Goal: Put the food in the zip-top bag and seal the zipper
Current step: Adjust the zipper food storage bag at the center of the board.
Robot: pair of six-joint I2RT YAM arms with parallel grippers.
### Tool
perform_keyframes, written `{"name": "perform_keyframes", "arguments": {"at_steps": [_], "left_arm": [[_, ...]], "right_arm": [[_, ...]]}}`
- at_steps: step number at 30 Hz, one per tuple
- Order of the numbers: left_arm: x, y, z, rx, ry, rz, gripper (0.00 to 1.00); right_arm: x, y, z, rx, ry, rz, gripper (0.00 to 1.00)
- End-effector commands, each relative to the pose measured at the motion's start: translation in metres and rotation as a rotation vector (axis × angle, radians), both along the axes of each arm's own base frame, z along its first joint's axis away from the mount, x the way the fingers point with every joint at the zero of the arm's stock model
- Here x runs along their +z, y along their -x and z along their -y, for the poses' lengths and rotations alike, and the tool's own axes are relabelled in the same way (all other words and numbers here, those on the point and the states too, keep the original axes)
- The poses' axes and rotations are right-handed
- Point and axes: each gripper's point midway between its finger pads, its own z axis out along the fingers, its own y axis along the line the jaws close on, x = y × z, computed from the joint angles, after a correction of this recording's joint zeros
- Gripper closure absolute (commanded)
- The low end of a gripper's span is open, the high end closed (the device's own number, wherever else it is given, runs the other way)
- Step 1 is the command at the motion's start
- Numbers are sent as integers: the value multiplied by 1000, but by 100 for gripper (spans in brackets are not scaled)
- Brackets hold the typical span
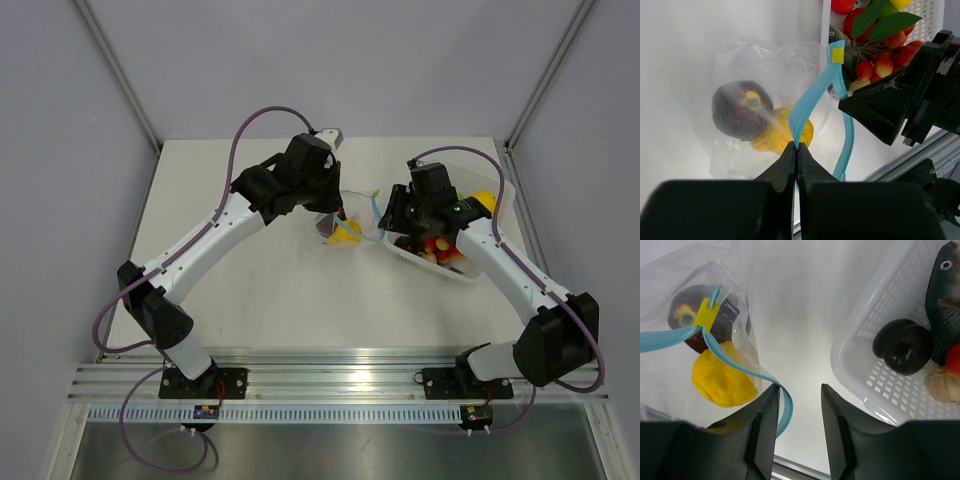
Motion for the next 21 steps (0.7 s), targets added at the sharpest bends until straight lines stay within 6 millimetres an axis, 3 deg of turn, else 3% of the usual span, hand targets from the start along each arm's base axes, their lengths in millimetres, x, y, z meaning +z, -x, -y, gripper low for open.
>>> {"name": "perform_keyframes", "arguments": {"at_steps": [1,4,12,15,18,21], "left_arm": [[27,2,2,-17,69,62,100],[27,3,0,-17,68,63,100],[1,1,-1,-8,38,24,100],[-11,0,-2,-3,17,3,100],[-3,-1,-3,-3,8,6,100],[29,0,-10,10,27,61,100]], "right_arm": [[4,0,-16,36,-74,12,55],[11,3,-26,65,-141,20,60],[52,11,-47,142,-291,88,100],[72,12,-50,154,-318,117,100],[95,18,-55,194,-355,147,100],[110,22,-56,202,-365,174,100]]}}
